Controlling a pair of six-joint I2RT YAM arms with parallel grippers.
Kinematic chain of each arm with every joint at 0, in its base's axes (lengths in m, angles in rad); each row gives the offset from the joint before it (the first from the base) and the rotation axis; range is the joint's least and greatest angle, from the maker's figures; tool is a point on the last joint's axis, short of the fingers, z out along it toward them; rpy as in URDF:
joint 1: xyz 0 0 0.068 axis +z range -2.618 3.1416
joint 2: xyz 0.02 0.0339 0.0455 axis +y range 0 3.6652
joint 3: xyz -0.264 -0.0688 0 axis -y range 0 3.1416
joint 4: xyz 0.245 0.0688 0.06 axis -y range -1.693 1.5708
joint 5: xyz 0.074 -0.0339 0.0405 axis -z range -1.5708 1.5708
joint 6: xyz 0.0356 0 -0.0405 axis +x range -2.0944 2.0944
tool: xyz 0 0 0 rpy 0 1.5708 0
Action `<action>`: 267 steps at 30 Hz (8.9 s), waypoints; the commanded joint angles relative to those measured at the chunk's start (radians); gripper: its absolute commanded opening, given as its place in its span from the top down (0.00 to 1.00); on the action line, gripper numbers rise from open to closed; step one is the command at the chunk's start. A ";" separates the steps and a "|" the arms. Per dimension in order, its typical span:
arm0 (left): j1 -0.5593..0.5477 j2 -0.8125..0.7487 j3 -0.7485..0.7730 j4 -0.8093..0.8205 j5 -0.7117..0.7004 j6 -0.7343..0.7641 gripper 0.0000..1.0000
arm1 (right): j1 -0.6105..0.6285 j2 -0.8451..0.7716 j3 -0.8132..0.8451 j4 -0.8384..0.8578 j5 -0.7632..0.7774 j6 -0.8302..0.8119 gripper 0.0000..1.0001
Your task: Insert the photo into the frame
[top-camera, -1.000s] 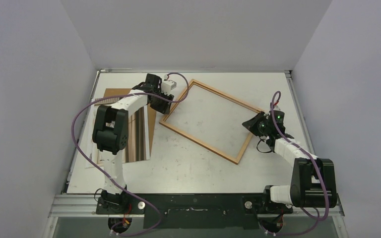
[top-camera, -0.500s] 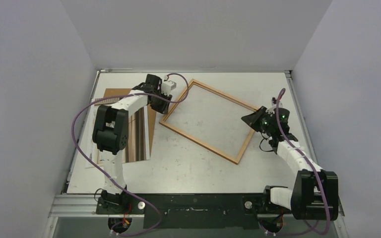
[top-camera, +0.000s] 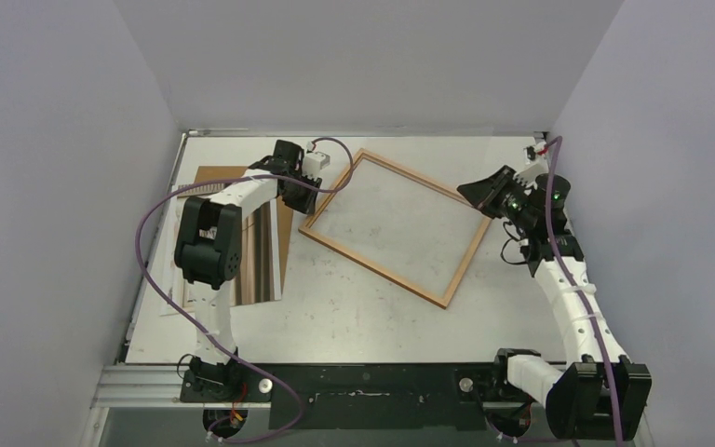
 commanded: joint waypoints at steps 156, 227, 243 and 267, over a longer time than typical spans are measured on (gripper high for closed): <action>0.154 -0.309 -0.353 0.020 0.091 -0.034 0.39 | 0.114 0.105 -0.428 0.367 0.141 0.234 0.95; 0.009 -0.240 -0.352 0.112 -0.156 0.040 0.50 | 0.035 0.211 -0.465 0.446 -0.017 0.241 0.95; 0.021 -0.240 -0.325 0.067 -0.053 0.025 0.68 | 0.034 0.138 -0.431 0.454 -0.027 0.247 0.95; 0.332 -0.463 -0.203 -0.154 0.271 -0.049 0.39 | 0.244 -0.022 -0.064 0.332 -0.036 0.321 0.95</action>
